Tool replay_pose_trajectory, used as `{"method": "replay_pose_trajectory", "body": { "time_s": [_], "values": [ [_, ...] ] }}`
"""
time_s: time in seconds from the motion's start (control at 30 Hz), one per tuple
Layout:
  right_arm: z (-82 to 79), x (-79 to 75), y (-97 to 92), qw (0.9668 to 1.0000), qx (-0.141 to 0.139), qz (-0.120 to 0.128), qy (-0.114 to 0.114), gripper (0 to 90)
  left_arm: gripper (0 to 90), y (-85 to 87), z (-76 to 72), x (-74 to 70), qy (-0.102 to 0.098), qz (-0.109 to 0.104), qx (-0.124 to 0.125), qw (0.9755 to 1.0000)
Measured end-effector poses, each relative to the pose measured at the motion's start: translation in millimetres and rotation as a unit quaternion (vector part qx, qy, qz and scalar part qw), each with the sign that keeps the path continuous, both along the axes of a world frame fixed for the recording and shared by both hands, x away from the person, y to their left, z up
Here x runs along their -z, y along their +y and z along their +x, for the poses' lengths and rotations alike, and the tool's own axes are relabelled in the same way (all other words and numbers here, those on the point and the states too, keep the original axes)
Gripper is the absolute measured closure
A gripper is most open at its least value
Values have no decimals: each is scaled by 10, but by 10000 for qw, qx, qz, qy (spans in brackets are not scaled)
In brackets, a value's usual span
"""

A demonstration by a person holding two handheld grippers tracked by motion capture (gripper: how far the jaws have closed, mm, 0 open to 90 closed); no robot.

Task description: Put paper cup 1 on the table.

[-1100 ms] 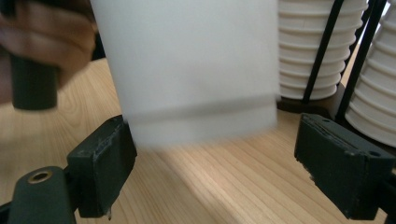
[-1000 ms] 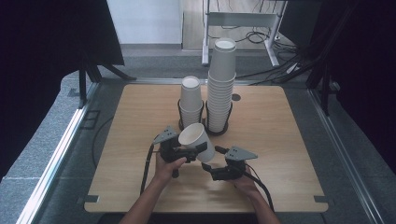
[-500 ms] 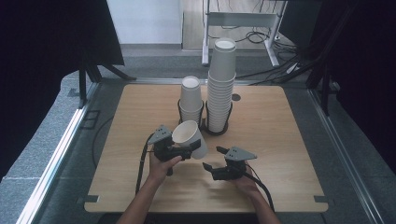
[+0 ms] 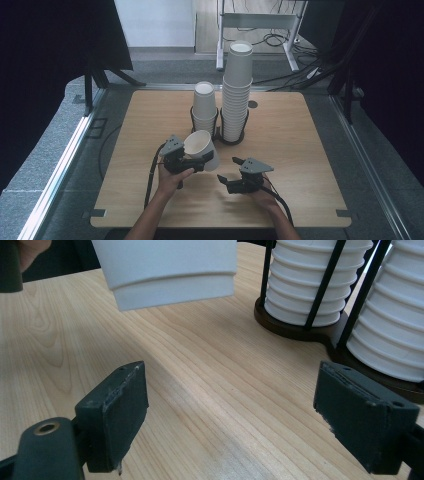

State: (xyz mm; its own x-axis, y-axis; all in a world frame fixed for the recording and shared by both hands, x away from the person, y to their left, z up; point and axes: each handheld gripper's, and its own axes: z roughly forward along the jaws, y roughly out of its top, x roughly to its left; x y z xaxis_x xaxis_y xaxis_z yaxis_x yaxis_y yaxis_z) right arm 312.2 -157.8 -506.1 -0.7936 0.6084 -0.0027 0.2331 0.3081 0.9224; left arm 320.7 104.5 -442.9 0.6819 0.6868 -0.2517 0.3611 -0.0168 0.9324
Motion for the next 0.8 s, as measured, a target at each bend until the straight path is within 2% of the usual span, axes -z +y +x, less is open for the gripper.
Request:
{"method": "replay_pose_trajectory", "body": {
  "time_s": [0.13, 0.47, 0.6, 0.8],
  "values": [
    [-6, -8, -8, 10000, 13, 24, -1, 145, 120, 35, -3, -17, -30, 24, -59, 10000],
    [-11, 0, -1, 9999, 20, -93, -41, 146, 120, 142, -1, -37, -30, 95, -291, 9995],
    [-20, 8, 12, 9999, 2, -137, -27, 146, 120, 184, -2, -46, -94, 211, -420, 9989],
    [-24, 12, 25, 9998, -9, -171, -31, 146, 120, 276, 22, -53, -80, 248, -580, 9980]
  ]
}}
